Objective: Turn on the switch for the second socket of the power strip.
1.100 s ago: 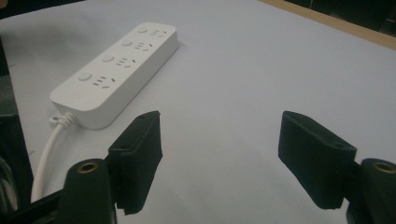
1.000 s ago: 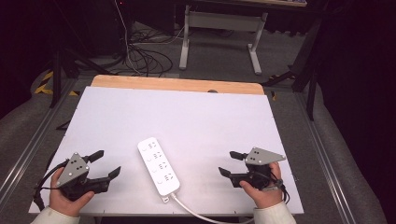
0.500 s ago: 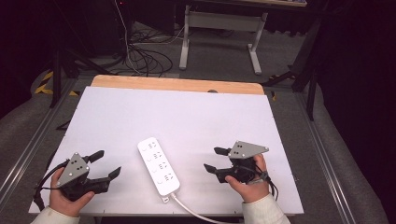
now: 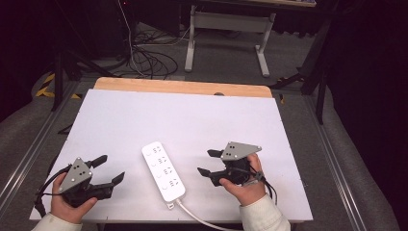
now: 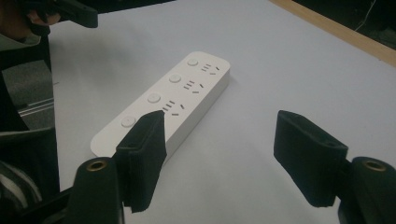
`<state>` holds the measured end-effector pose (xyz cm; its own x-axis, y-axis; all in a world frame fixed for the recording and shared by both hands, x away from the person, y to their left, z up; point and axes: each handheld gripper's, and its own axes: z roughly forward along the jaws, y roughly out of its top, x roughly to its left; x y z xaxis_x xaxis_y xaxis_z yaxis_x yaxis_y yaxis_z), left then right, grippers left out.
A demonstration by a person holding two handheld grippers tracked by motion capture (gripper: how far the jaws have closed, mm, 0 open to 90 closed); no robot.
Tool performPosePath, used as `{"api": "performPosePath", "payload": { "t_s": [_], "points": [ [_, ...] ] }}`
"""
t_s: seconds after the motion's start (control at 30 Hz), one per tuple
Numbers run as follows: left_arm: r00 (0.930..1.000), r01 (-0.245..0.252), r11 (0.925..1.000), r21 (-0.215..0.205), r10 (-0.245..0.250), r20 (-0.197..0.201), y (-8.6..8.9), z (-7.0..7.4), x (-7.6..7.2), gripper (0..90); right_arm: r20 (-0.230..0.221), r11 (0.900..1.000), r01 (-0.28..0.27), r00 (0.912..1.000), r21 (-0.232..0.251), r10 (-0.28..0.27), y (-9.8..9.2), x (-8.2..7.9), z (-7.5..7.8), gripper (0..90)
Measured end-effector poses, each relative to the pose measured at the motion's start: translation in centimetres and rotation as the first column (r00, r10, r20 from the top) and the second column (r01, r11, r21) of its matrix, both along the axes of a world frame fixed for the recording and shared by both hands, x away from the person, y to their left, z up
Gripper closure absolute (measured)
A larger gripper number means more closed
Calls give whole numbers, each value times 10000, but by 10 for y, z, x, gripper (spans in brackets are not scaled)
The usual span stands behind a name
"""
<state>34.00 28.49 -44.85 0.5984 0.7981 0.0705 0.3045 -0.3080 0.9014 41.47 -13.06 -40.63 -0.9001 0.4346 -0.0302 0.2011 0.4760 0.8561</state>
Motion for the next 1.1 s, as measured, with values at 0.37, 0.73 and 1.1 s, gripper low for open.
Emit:
{"api": "performPosePath", "payload": {
  "t_s": [0.37, 0.73, 1.1],
  "points": [
    [10000, 16, 10000, 29, -16, 6, 0, 0, 0, 218, -31, 9990, -445, 9990, 13, 445, 27, 4, 4, 355],
    [10000, 23, 10000, 25, -23, 6, 0, 0, 0, 218, -96, 9958, -897, 9959, -197, 895, 51, 6, 3, 364],
    [9997, -257, 9997, -21, 257, -6, 4, 0, -6, 218, -820, 9886, -1453, 9856, 397, 1481, 66, 11, -5, 845]
  ]
}}
